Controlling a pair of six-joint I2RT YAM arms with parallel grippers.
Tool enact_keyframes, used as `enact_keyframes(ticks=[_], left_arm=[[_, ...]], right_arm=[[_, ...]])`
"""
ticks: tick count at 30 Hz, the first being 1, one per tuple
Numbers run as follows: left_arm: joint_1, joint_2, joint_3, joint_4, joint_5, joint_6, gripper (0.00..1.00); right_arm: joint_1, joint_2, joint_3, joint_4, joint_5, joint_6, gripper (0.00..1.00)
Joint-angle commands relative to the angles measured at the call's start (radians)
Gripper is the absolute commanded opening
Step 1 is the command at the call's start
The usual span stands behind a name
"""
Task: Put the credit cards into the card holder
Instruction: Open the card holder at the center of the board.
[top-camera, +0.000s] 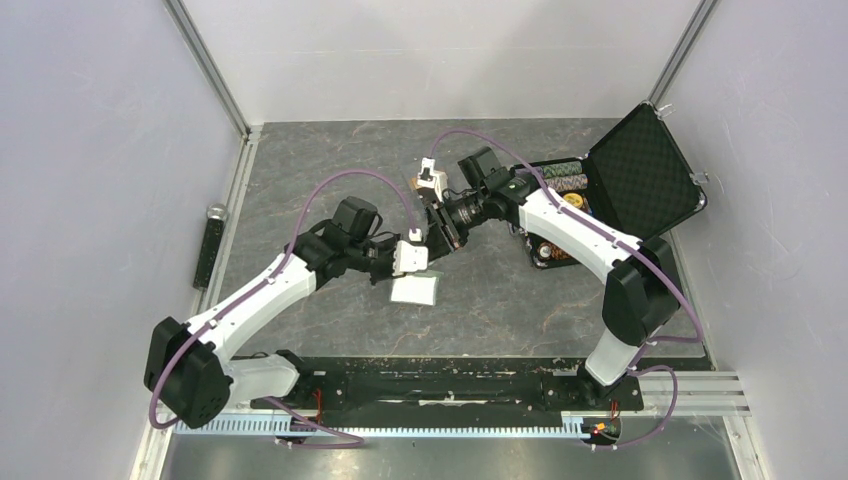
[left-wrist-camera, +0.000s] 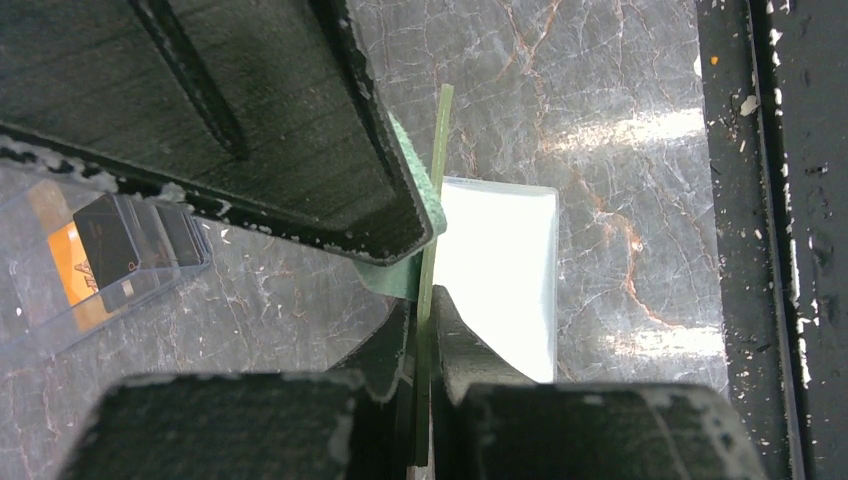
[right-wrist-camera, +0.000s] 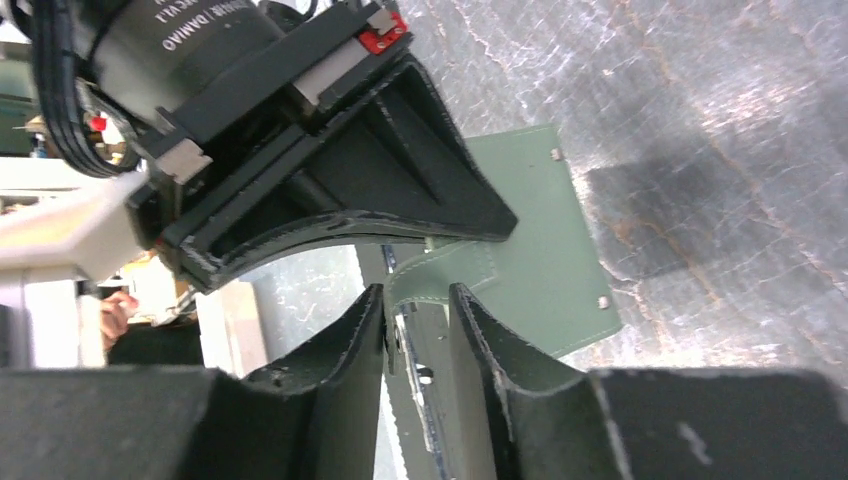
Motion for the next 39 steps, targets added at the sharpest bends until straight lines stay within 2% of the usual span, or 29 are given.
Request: enact_keyframes(ticks=[1,4,11,14,17,24,30,33,35,37,38,39], left_arm=[[-0.002,-0.060,0.017,0.050,0.019,-0.142,0.02],[0.000,-0.082,0.022,0.061,0.046,-0.230,0.02],[0.025,-0.066,0.061,0.085,0.134,-0.529,0.02],[0.045,-0.036,0.099,0.065,0.219,-0.612,0.02],[0.053,-0.017,0.127,0.063,0.283,-0.670,0.02],[0.058,-0.019,0.142,0.115,0.309,-0.761,0.02],[0.062,-0.018,0.141,0.147,0.314,-0.795,0.02],[0.066,-0.020,0.141,0.150,0.306,-0.802,0.02],[0.070,-0.023,0.142,0.156,0.297,-0.807,0.02],[0.073,-0.029,0.142,0.167,0.290,-0.811,0.02],[0.075,-0.032,0.142,0.172,0.283,-0.814,0.02],[0.076,-0.034,0.143,0.175,0.276,-0.812,0.03]], right_arm=[[-0.015,-0.069,0.024,0.045,0.090,-0.002,0.41],[-0.056,-0.137,-0.025,0.102,0.131,0.018,0.62],[-0.130,-0.276,-0.164,0.217,0.132,0.054,0.84],[-0.149,-0.330,-0.225,0.298,0.099,0.092,0.89],[-0.150,-0.329,-0.248,0.314,0.055,0.103,0.90],[-0.122,-0.316,-0.300,0.398,-0.011,0.151,0.86],[-0.053,-0.274,-0.309,0.419,-0.014,0.162,0.70],[-0.052,-0.276,-0.315,0.454,-0.026,0.186,0.69],[-0.050,-0.274,-0.315,0.458,-0.036,0.188,0.64],[-0.046,-0.264,-0.318,0.457,-0.047,0.191,0.46],[-0.046,-0.259,-0.319,0.458,-0.052,0.192,0.33],[-0.045,-0.257,-0.320,0.458,-0.054,0.196,0.13]])
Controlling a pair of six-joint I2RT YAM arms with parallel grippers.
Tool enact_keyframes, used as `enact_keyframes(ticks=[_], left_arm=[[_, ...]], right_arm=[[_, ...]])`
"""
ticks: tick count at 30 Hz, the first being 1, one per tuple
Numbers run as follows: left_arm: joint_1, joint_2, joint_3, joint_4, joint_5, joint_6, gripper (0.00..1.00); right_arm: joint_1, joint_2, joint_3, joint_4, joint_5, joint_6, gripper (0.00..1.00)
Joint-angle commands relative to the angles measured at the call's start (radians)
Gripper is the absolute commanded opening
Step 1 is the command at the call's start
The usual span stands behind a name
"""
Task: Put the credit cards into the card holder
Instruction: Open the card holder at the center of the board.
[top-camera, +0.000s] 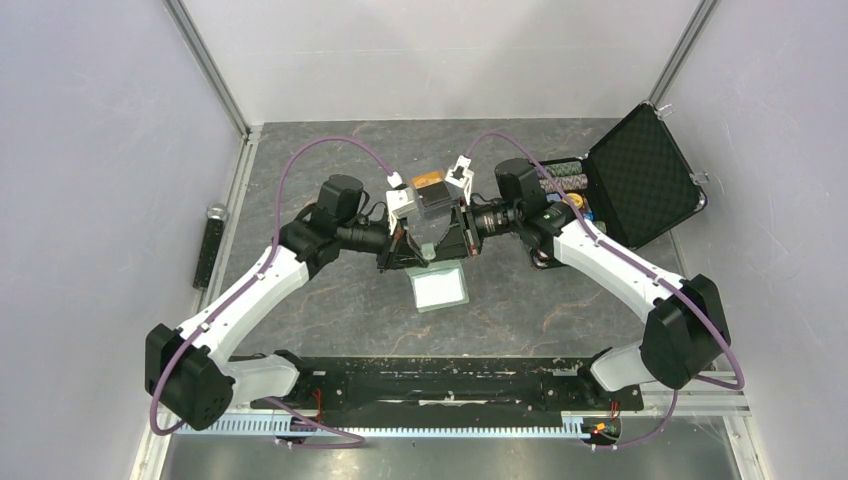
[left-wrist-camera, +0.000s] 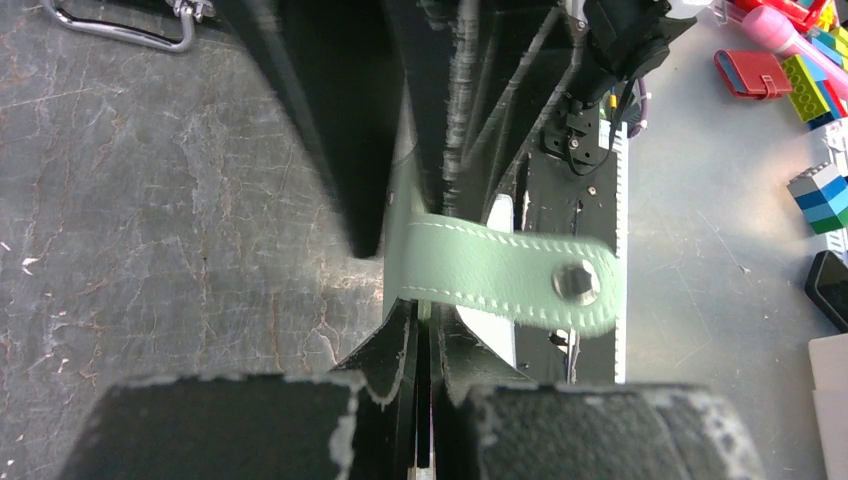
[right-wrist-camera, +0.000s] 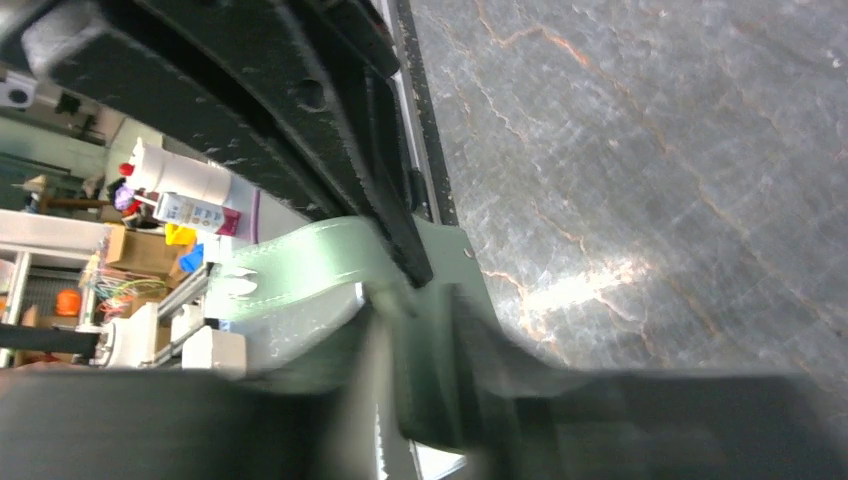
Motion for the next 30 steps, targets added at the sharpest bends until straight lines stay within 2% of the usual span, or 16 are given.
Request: enact_keyframes(ticks=[1,4,6,7,8,12,15,18,24,27,30], left_arm=[[0.010,-0.027,0.044,0.061,-0.006,-0.042,0.08],[0.011,-0.063,0.043,0.058,-0.117,-0.036,0.43],[0.010,-0.113,0.023,0.082,-0.241,-0.037,0.76],[0.011,-0.149,0.000,0.109,-0.318,-0.039,0.97],[0.010,-0.188,-0.031,0.143,-0.389,-0.040,1.00],[0.012,-0.306,-0.132,0.237,-0.627,-0.067,1.00],[0.012,-0.338,-0.155,0.210,-0.715,-0.137,1.00],[0.013,-0.333,-0.149,0.139,-0.794,-0.301,1.00],[0.024,-0.238,-0.095,-0.006,-0.606,-0.456,1.00],[0.037,-0.149,-0.060,-0.053,-0.424,-0.492,1.00],[0.045,-0.090,-0.060,-0.034,-0.280,-0.530,0.98]], right_arm=[[0.003,0.012,-0.001,0.050,-0.030,0.017,0.00],[0.003,0.002,0.005,0.059,0.005,0.030,0.00],[0.004,-0.002,0.016,0.063,0.023,0.037,0.00],[0.002,-0.002,0.022,0.067,0.033,0.043,0.00],[0.000,-0.004,0.028,0.069,0.044,0.048,0.00],[-0.010,-0.008,0.028,0.107,0.073,0.082,0.00],[-0.025,-0.009,0.020,0.134,0.100,0.113,0.00],[-0.042,-0.008,0.007,0.184,0.113,0.150,0.00],[-0.059,0.004,0.007,0.203,0.127,0.173,0.00],[-0.074,0.014,0.010,0.204,0.125,0.174,0.00],[-0.080,0.024,0.011,0.204,0.133,0.174,0.00]])
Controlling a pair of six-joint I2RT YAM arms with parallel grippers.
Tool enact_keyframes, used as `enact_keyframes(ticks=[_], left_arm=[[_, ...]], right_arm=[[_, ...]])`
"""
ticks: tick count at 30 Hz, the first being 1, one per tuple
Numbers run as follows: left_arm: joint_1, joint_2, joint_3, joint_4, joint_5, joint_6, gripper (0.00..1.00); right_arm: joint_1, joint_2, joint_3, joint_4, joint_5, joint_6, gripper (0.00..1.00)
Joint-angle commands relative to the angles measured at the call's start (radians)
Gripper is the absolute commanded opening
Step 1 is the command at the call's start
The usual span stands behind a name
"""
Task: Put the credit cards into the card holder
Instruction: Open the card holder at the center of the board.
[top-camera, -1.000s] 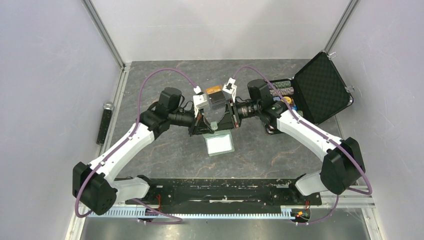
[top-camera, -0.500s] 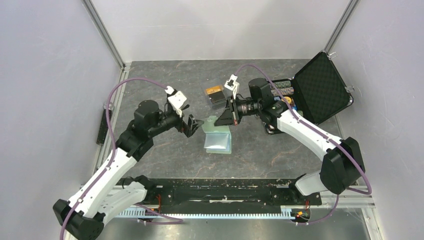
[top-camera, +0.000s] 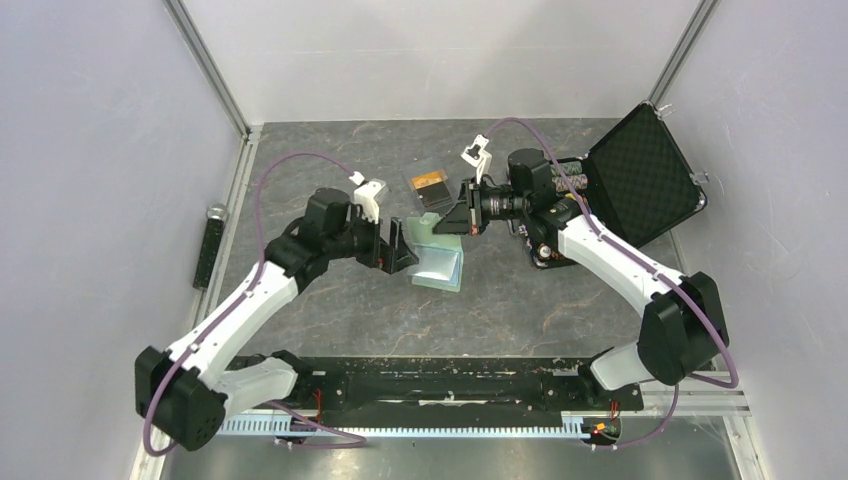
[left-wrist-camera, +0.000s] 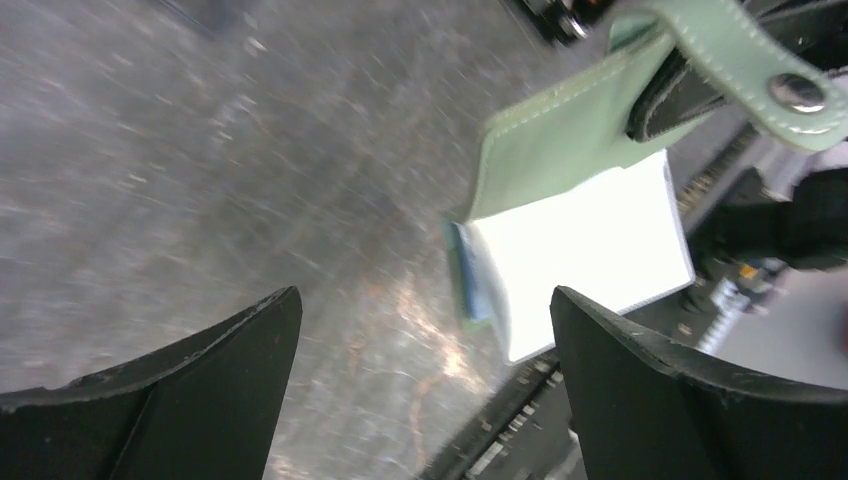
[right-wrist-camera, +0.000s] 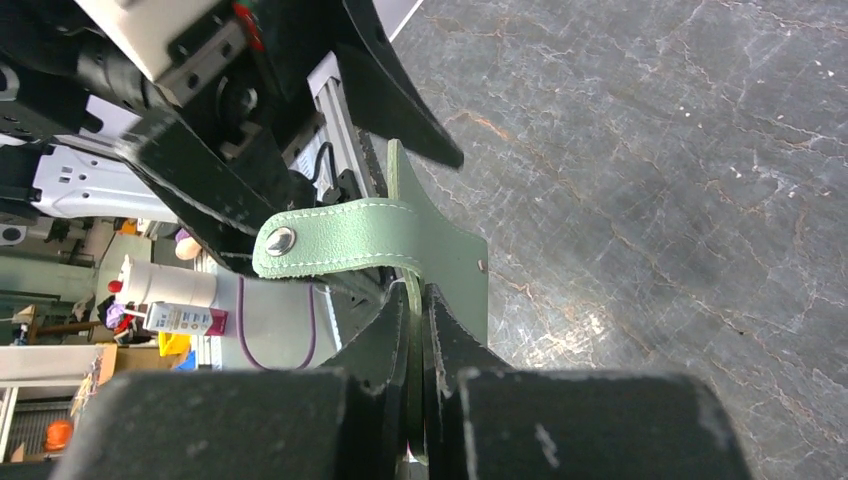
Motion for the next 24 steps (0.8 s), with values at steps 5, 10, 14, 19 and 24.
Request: enact_keyframes(ticks=[5,10,14,19,24], left_arm=[[0.014,0.083,0.034,0.015,0.313,-0.164,0.85],[0.015,0.118,0.016,0.018,0.362,-0.174,0.77],[0.015,0.136,0.002,0.025,0.339,-0.175,0.77],[0.014,0.125,-0.021,0.120,0.340,-0.234,0.72],[0.015,0.106,-0.015,0.194,0.357,-0.282,0.59]], right_arm=[[-0.012,0.025,0.006,0.051,0.018,0.008,0.00],[-0.012,0.025,-0.005,0.088,0.018,0.019,0.00],[-0.012,0.028,-0.008,0.107,0.009,0.031,0.00],[-0.012,0.034,-0.011,0.113,0.000,0.036,0.00],[-0.012,0.035,-0.030,0.118,-0.004,0.036,0.00]])
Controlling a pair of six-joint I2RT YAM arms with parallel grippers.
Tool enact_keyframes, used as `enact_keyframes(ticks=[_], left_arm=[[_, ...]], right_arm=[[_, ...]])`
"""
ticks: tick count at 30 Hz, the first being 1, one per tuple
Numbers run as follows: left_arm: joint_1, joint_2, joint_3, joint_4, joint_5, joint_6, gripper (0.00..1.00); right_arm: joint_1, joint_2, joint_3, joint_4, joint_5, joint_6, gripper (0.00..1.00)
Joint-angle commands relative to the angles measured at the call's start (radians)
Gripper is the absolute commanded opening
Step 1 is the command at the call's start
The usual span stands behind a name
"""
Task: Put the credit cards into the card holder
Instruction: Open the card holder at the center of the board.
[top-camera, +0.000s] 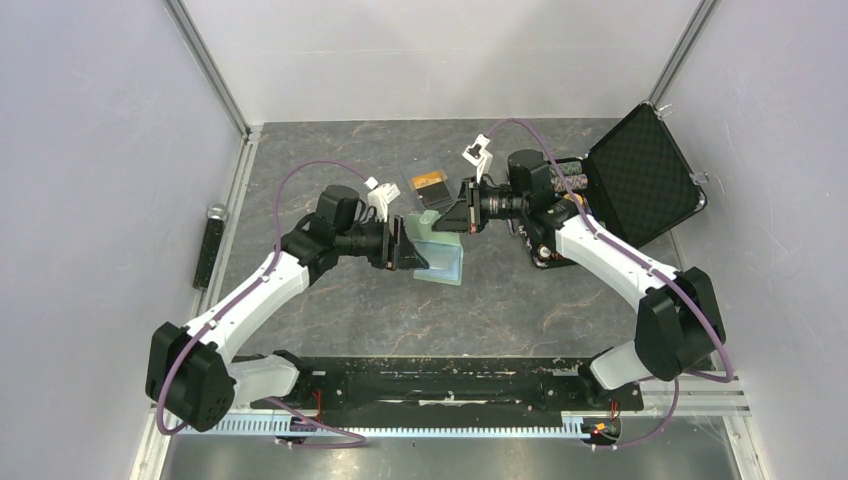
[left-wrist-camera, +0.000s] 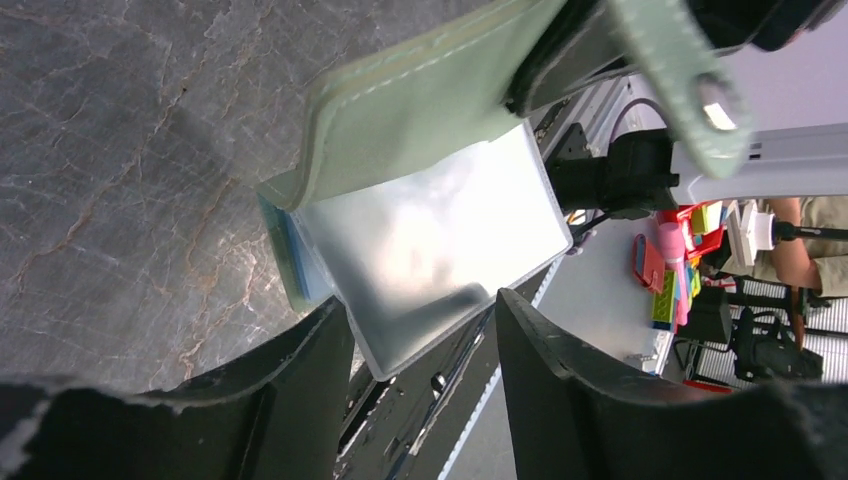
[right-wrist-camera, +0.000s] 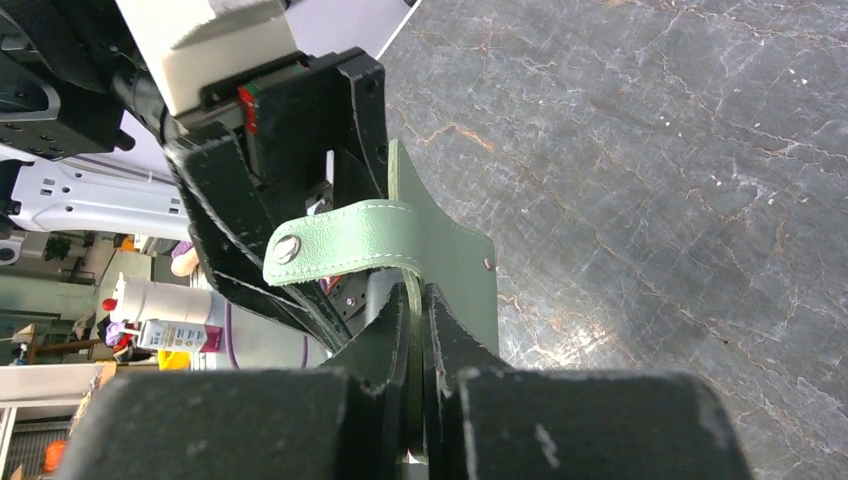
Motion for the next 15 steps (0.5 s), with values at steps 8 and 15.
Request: enact_keyframes(ticks=[8,15], left_arm=[[0.006,-0.071,-0.046,0.266,0.037,-0.145,0.76],[0.009,-0.046,-0.091,0.419,0.036,-0.186,0.78]], right_arm=[[-0.003,0.025,-0.032,0.067,-0.058,0.069,0.00],[-0.003,0.025,-0.039,0.066,-0.083,0.172,0.00]])
